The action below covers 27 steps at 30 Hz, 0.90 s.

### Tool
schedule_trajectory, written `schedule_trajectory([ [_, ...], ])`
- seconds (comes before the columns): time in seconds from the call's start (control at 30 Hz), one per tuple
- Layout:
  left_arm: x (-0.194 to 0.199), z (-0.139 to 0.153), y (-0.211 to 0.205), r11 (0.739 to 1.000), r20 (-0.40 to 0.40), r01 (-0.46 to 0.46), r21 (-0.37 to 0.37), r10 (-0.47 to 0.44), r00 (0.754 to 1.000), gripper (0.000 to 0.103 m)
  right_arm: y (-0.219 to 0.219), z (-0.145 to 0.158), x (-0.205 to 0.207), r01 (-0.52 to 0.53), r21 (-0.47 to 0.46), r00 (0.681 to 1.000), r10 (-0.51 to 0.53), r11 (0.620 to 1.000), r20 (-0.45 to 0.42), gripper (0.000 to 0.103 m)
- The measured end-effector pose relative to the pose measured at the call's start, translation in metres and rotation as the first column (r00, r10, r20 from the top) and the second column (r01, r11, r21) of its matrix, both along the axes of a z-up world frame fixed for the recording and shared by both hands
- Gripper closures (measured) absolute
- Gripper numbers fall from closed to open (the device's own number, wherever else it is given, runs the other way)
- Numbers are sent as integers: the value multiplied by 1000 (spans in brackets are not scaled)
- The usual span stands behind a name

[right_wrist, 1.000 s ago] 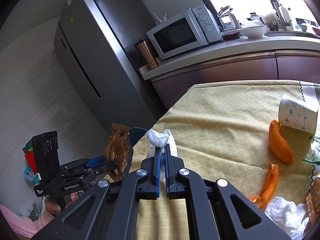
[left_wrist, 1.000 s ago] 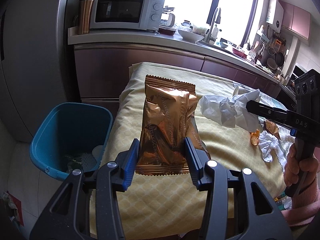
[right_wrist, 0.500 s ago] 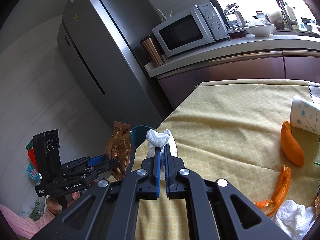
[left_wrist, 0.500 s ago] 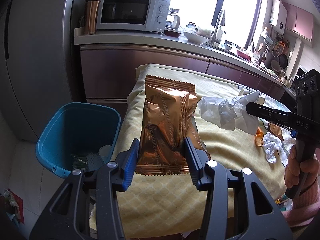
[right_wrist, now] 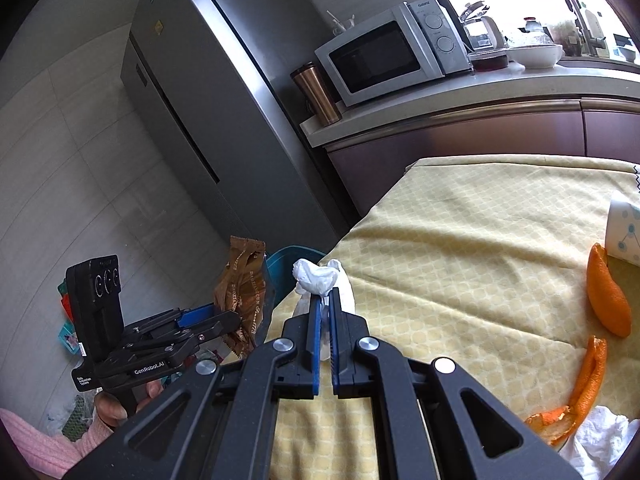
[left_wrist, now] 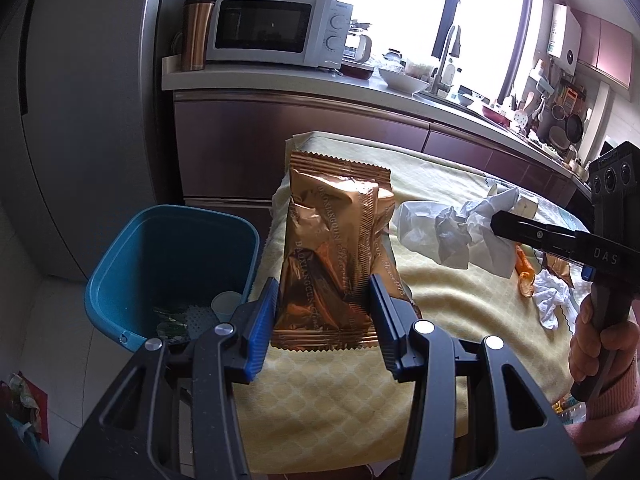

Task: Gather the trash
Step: 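Carry the held snack wrapper and tissue with both tools over the blue bin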

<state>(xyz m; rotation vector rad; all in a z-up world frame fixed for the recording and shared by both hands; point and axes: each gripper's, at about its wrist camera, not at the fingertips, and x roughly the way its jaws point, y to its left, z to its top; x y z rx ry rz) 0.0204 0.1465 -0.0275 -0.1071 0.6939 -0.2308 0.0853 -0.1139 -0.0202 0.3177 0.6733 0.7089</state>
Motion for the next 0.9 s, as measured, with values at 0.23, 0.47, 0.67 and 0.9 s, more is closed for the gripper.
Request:
schedule_trajectory([
  [0.23, -2, 1, 8, 1000, 1, -17, 1, 17, 1000, 58, 9, 0, 3, -19, -1, 1000, 19, 1000, -1, 100],
  [0.47, -5, 2, 12, 999, 5, -33, 1, 33, 999, 58, 18, 1, 6, -41, -3, 999, 41, 999, -2, 100],
  [0.67, -7, 2, 18, 999, 8, -52, 1, 52, 999, 58, 27, 1, 8, -61, -9, 998, 60, 998, -2, 100],
  [0.9, -7, 2, 27, 997, 9, -74, 3, 74, 997, 58, 36, 3, 9, -78, -11, 997, 78, 997, 1, 100],
])
